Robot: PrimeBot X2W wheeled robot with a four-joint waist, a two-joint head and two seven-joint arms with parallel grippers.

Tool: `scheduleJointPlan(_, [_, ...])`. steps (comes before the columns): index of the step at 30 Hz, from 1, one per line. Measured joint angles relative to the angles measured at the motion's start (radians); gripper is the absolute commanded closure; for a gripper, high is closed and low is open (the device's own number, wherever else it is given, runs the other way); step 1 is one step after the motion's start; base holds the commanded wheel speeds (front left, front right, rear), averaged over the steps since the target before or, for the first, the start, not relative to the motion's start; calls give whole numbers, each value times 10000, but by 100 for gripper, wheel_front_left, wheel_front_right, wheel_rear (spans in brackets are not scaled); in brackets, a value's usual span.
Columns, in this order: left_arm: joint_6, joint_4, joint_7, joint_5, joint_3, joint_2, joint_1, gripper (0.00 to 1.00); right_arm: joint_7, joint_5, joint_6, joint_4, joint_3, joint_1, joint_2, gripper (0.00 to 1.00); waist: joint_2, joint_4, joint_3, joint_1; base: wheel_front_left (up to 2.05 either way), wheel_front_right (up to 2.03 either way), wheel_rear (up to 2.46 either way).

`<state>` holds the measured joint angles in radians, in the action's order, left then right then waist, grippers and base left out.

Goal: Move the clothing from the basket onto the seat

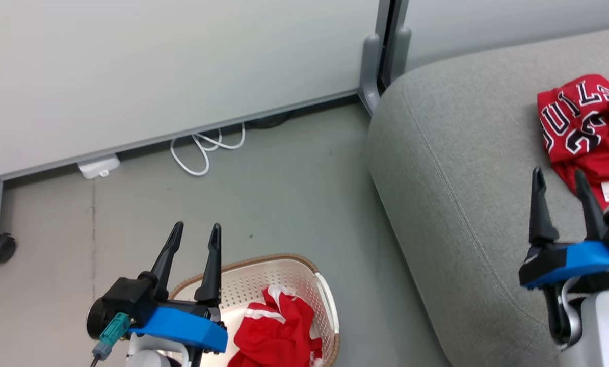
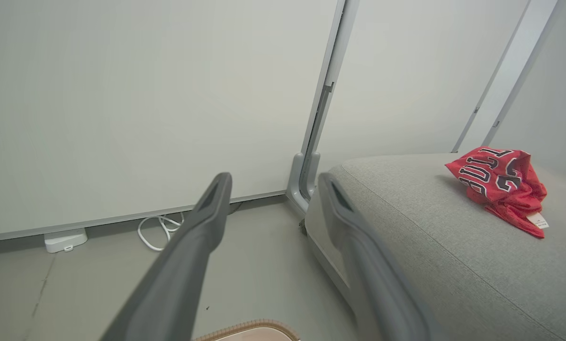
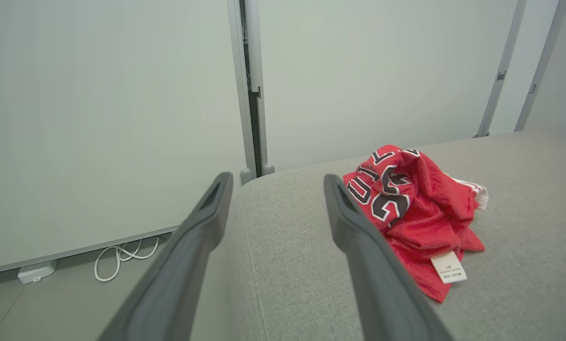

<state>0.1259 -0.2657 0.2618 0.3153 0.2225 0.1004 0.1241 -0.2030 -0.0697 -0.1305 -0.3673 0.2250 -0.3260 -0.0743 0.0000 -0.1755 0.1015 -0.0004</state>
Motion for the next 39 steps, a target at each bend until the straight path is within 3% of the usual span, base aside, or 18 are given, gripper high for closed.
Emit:
scheduleJointPlan(8, [2, -347, 2, -186, -892, -123, -474, 0, 357, 424, 0, 1622, -903, 1916, 221, 0, 0, 604, -794, 1, 0, 0, 0])
scheduleJointPlan(19, [35, -1009, 10, -263, -1833, -96, -616, 0, 600, -178, -2, 1941, -2217, 2853, 251, 0, 0, 1410, -1173, 3, 0, 0, 0])
scheduleJointPlan(39, [35, -1252, 10, -184, -1852, -36, -825, 0, 477, -566, -2, 1858, -1939, 2998, 244, 0, 0, 1878, -1251, 4, 0, 0, 0])
